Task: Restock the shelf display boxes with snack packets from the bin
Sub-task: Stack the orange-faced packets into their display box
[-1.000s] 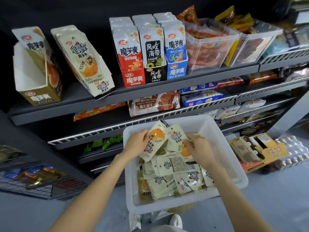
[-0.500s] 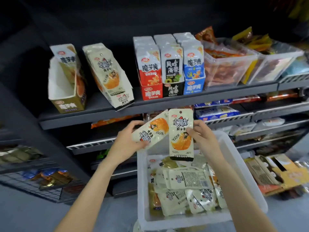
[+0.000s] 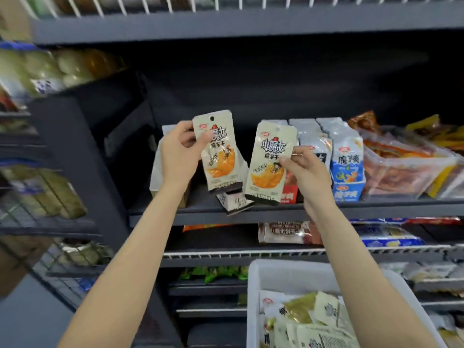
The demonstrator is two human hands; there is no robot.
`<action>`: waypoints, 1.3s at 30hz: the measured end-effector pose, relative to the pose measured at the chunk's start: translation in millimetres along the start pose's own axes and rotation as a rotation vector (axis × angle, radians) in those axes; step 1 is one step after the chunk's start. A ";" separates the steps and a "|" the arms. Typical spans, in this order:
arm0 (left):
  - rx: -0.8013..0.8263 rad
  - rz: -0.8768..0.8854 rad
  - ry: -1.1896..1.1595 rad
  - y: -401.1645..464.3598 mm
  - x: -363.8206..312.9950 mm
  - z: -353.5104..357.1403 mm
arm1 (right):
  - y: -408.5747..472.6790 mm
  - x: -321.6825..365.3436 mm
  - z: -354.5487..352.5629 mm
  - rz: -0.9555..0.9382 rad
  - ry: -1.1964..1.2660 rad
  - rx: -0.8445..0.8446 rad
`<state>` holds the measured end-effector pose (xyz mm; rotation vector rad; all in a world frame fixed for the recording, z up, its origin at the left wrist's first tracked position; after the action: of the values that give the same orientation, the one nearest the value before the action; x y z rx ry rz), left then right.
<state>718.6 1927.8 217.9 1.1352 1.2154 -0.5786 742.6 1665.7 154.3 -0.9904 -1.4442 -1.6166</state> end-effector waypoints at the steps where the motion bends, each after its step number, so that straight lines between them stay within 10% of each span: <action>1: -0.016 -0.005 -0.025 7.1 2.0 0.9 | 6.1 1.7 2.5 0.000 0.021 -0.030; 16: -0.167 0.047 -0.095 40.4 24.2 17.1 | 40.6 2.1 37.3 -0.086 0.029 -0.109; 22: -0.111 0.162 0.258 36.1 41.2 36.7 | 44.3 -10.7 45.7 -0.084 -0.044 -0.076; 30: -0.082 0.339 0.661 34.8 48.9 37.7 | 52.0 -16.6 78.7 -0.196 -0.348 0.046; 39: 0.133 0.025 0.574 15.5 97.0 40.4 | 50.8 -24.5 125.9 -0.464 -1.197 0.154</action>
<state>778.6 1917.2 130.8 1.4861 1.6637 -0.3210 807.7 1787.1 162.2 -1.7503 -2.6857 -1.1211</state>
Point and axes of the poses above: each hand's wrist, its own y-axis towards the middle knuckle, its own z-axis out of the palm, x = y × z, the point moved 10 cm from there along y, towards the middle knuckle, and after that the axes turned 10 degrees about -z, right-handed, at the moved point
